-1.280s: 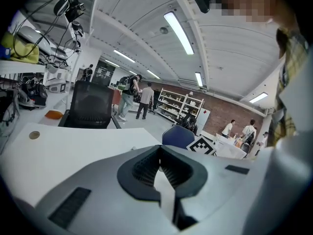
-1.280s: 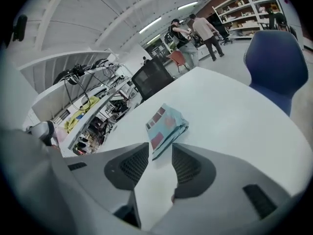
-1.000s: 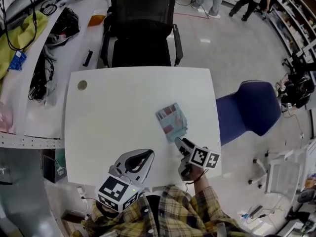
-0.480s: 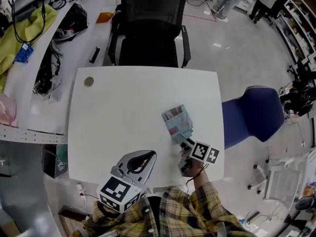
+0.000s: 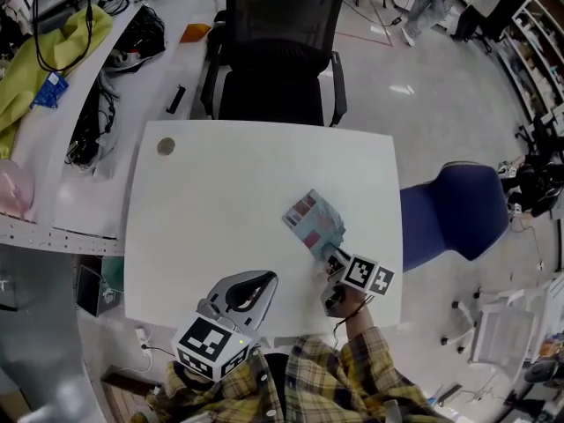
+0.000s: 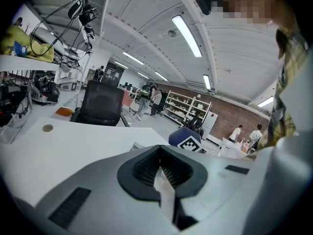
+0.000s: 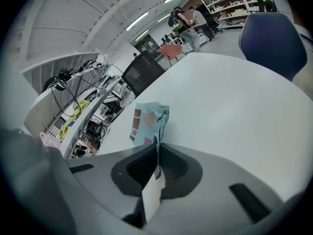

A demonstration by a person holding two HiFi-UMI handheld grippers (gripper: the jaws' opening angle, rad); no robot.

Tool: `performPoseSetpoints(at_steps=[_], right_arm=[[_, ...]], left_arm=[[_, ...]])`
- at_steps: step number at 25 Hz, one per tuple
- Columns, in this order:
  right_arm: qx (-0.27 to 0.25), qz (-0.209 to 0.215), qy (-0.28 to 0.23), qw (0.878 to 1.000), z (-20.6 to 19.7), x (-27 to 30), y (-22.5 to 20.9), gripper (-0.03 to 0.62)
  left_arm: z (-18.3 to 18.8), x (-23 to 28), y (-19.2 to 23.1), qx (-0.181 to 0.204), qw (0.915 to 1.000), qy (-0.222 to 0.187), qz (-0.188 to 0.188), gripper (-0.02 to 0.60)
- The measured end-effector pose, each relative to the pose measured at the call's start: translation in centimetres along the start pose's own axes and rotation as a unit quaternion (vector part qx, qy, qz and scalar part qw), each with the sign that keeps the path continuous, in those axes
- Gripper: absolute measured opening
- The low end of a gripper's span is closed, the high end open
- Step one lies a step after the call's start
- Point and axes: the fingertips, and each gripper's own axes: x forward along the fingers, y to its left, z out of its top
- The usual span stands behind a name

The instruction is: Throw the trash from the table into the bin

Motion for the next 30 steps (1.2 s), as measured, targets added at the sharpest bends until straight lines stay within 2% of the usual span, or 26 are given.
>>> performPoseSetpoints(at_steps=[8, 15, 19, 24, 30], right_arm=[[-0.017, 0.016, -0.017, 1.0, 0.2, -1.6, 1.5, 0.0], [-0.023, 0.017, -0.053, 0.998, 0.7, -5.2, 1.5, 0.0], [-0.027, 0.012, -0.069, 0.997, 1.2, -7.7, 0.3, 0.0], [-0.019, -0.011, -0.11, 0.994, 1.7, -12.1, -1.9, 0.0], [-0.01, -0.031, -0.15, 0.988, 1.9, -19.7, -7.1, 0.0]], left_arm=[[0.0, 0.0, -0.6, 0.004, 0.9999, -0.005, -0.013, 0.008], [0.0, 1.7, -3.0, 0.024, 0.998, 0.002, -0.058, 0.008], [0.0, 3.1, -5.5, 0.038, 0.9958, 0.01, -0.083, 0.008], [0.0, 5.1, -9.3, 0.063, 0.9889, 0.026, -0.132, 0.008], [-1.3, 8.2, -17.5, 0.087, 0.9793, 0.037, -0.179, 0.008]])
